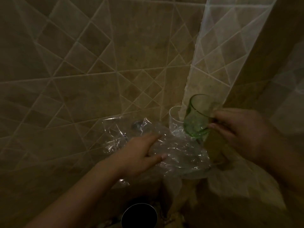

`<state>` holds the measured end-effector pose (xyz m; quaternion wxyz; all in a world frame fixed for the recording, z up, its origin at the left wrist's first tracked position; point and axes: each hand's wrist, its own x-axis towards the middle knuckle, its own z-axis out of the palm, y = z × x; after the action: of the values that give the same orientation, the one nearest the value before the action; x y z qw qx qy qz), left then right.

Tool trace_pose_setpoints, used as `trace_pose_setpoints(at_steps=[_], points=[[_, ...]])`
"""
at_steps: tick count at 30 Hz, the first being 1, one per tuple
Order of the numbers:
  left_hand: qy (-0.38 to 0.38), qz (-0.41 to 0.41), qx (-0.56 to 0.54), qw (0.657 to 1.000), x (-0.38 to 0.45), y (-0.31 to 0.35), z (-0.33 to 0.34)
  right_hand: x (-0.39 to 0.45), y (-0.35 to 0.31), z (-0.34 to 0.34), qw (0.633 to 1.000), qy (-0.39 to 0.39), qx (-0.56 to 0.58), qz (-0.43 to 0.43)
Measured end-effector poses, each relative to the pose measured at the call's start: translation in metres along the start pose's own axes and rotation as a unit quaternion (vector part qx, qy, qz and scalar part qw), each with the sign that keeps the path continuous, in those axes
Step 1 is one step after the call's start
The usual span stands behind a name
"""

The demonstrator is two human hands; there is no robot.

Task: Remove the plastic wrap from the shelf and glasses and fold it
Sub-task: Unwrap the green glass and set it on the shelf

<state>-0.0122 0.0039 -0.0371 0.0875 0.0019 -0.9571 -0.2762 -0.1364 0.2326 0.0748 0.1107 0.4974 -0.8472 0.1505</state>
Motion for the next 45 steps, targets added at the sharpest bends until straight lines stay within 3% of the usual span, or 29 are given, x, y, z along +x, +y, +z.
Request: trace_pose_setpoints(at_steps=[2,4,6,10,16,23,32,36,39,41,45], points=[[0.096,0.0,-0.051,0.994,0.006,0.008,-0.016,0.009,-0.011,0.001,0.999,0.001,0.01,-0.039],[0.142,-0.001,-0.151,0.978,0.016,0.016,-0.032,0.022,-0.02,0.004,0.998,-0.019,0.031,-0.055],[0.137,-0.013,-0.244,0.96,0.024,0.023,-0.048,0.036,-0.026,0.011,0.996,-0.035,0.032,-0.07],[0.149,-0.036,-0.235,0.96,0.033,0.022,-0.07,0.062,-0.033,0.028,0.996,-0.035,0.043,-0.069],[0.171,-0.061,-0.274,0.945,0.045,0.002,-0.064,0.092,-0.023,0.047,0.977,-0.056,0.196,0.058],[0.142,-0.105,-0.217,0.96,0.057,-0.029,-0.036,0.123,-0.008,0.078,0.98,-0.176,0.083,0.048],[0.102,-0.14,-0.191,0.966,0.06,-0.035,-0.02,0.13,0.002,0.098,0.967,-0.253,-0.013,0.026],[0.084,-0.138,-0.19,0.968,0.058,-0.037,-0.018,0.125,-0.003,0.101,0.967,-0.253,-0.005,0.024],[0.066,-0.113,-0.128,0.983,0.052,-0.036,-0.02,0.123,-0.009,0.102,0.97,-0.235,0.047,0.029],[0.08,-0.09,-0.075,0.99,0.047,-0.03,-0.022,0.123,-0.012,0.103,0.971,-0.231,0.052,0.013],[0.22,-0.019,0.02,0.975,0.011,-0.008,-0.006,0.123,-0.011,0.108,0.975,-0.217,0.044,-0.008]])
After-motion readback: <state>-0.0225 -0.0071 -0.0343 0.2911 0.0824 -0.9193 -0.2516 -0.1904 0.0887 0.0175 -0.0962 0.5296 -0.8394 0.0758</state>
